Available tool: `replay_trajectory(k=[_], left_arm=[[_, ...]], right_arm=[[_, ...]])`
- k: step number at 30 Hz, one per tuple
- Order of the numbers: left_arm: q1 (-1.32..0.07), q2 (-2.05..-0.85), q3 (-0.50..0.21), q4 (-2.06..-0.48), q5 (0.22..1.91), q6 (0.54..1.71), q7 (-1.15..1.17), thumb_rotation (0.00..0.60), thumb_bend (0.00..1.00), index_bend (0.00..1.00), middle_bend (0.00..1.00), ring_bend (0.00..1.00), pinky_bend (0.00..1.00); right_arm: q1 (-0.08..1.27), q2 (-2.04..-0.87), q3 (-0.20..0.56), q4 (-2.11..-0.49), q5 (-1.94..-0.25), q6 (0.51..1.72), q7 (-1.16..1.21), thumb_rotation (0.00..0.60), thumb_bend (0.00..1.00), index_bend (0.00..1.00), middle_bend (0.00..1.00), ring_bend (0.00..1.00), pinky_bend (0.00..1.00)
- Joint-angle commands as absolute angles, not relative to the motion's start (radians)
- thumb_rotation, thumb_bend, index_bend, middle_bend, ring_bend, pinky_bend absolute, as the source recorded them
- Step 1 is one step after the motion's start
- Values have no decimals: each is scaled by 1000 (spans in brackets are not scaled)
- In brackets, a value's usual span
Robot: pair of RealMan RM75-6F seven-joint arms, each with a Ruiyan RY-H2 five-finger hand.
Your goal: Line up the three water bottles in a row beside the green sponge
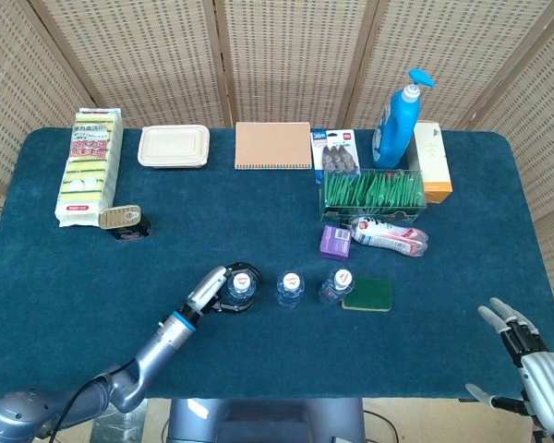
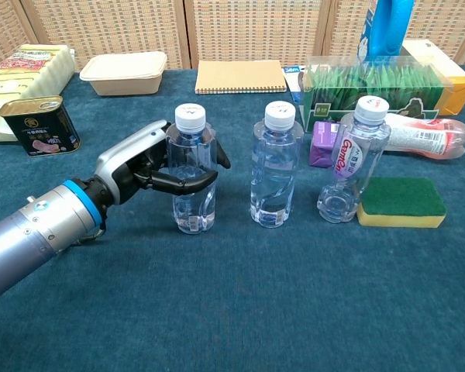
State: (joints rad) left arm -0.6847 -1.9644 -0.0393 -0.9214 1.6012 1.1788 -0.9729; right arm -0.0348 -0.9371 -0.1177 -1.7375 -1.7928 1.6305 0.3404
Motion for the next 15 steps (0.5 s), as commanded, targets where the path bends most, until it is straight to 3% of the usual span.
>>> replay_trajectory(k=[1,5,8,12,15], left_arm=[[-685,-1965,-37,-922,1602,1179,-974,600,392,488,415,294,473],[-684,-1965,-32,-921,1606,1185,-971,600,392,489,415,294,465],[-686,-1961,-21,-919,1616,1187,-981,600,387,467,382,249,402],[-686,-1965,-13,-905,1623,1191,-957,600,341,181,161,73,244],[-683,-1969,-17,-900,1617,1197,-944,600,305,49,85,21,141]], right_arm=[[-35,-937,-118,-1737,-1794,1631,340,600,0,85,1,0,0],[-35,-936,-119,-1737,-1794,1630,340,600,0,85,1,0,0],[-35,-935,-120,-1738,-1796,1631,341,600,0,85,1,0,0],[-36,-934,-120,-1738,-1795,1633,343,600,0,85,1,0,0],[-37,-932,-120,-1737,-1797,1635,345,600,0,85,1,0,0]])
